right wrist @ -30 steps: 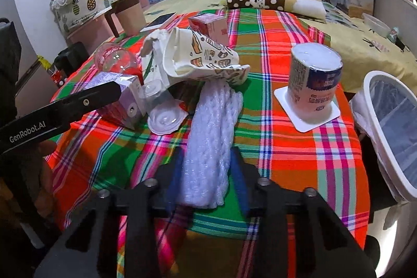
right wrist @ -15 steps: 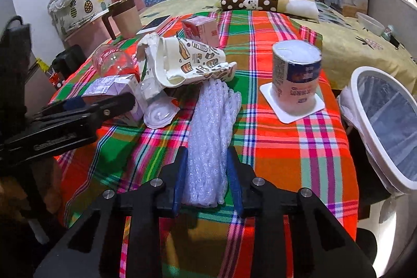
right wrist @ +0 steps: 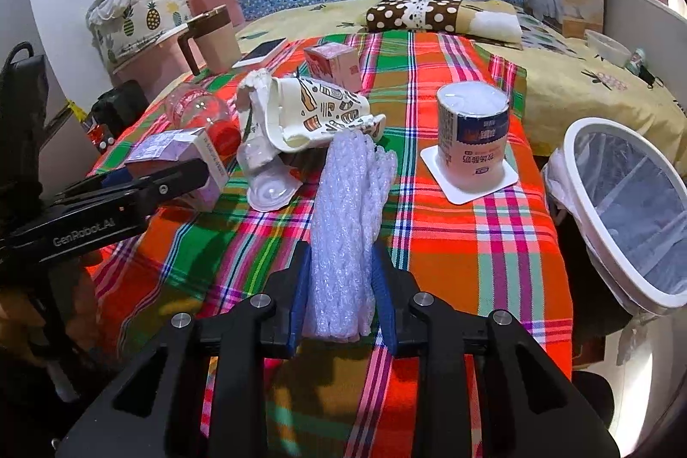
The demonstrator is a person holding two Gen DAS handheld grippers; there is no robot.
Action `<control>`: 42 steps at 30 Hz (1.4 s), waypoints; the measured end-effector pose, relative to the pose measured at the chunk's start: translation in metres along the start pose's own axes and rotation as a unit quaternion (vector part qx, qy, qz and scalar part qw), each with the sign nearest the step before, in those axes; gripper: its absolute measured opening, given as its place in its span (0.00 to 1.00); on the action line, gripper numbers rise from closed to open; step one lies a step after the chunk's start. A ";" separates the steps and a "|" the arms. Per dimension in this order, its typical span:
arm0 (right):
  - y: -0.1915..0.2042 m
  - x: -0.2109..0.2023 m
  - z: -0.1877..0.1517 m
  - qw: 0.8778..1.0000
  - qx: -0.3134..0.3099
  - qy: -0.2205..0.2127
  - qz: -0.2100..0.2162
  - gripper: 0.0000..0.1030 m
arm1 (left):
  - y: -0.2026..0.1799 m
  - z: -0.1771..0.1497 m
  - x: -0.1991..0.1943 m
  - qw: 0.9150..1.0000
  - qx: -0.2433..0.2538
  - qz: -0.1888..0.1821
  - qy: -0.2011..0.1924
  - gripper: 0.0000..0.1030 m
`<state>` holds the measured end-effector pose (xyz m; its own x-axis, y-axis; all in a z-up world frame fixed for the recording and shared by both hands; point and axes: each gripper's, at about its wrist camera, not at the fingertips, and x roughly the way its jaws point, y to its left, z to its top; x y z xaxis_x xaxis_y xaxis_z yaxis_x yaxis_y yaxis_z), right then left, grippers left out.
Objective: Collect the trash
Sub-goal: 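Grasp the white mesh foam sleeve with the right tool while the left tool grasps the purple milk carton, then carry both held items over the white bin and open both tools to drop them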
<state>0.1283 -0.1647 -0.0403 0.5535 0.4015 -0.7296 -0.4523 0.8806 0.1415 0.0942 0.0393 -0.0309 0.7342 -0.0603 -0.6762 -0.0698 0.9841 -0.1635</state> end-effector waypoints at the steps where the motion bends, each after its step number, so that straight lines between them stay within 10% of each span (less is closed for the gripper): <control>1: 0.000 -0.002 0.000 1.000 0.000 -0.003 0.000 0.29 | -0.001 0.000 -0.004 1.000 -0.001 -0.002 -0.002 0.75; 18: -0.046 -0.045 -0.002 0.995 0.045 -0.064 -0.062 0.29 | -0.096 0.024 -0.020 0.993 0.078 -0.085 -0.025 0.75; 42: -0.165 -0.063 -0.023 0.971 0.149 -0.061 -0.177 0.29 | -0.283 0.051 0.081 0.951 0.202 -0.232 0.029 0.76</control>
<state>0.1520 -0.3412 -0.0330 0.7245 0.0711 -0.6856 -0.0062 0.9953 0.0966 0.2078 -0.2357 -0.0033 0.5830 -0.5016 -0.6391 0.5264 0.8324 -0.1730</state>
